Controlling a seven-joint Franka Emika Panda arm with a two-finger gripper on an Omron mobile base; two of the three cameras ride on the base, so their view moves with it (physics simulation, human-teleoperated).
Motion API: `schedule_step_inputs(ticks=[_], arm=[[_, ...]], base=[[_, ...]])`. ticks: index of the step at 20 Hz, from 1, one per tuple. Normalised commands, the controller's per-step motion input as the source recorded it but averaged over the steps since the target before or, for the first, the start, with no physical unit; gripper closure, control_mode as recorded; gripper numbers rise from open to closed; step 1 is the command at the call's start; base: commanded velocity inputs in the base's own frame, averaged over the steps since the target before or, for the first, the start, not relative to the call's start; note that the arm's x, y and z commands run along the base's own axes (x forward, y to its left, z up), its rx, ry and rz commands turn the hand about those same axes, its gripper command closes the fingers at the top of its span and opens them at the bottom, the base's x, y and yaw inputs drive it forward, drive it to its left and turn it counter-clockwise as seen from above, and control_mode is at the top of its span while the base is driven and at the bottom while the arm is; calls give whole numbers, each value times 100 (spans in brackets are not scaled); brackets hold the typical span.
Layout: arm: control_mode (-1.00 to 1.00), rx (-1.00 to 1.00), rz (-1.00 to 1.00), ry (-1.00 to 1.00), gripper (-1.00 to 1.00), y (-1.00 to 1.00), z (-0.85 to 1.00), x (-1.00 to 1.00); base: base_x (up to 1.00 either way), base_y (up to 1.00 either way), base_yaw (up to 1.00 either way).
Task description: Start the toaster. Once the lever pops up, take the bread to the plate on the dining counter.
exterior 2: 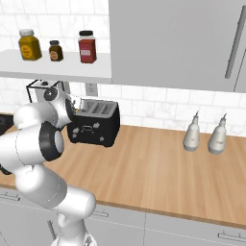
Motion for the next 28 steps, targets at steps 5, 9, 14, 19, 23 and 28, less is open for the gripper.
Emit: schedule_step_inputs(ticks=[5, 9, 14, 19, 23, 28], arm=[[-100, 0, 0, 0, -100, 0, 0, 0], [-100, 0, 0, 0, -100, 0, 0, 0], [-100, 0, 0, 0, -100, 0, 0, 0], [-100, 0, 0, 0, -100, 0, 0, 0], [-100, 0, 0, 0, -100, 0, 0, 0], [-100, 0, 0, 0, -100, 0, 0, 0]], base=[[0, 0, 0], [0, 0, 0], [0, 0, 0], [0, 0, 0], [0, 0, 0], [0, 0, 0]])
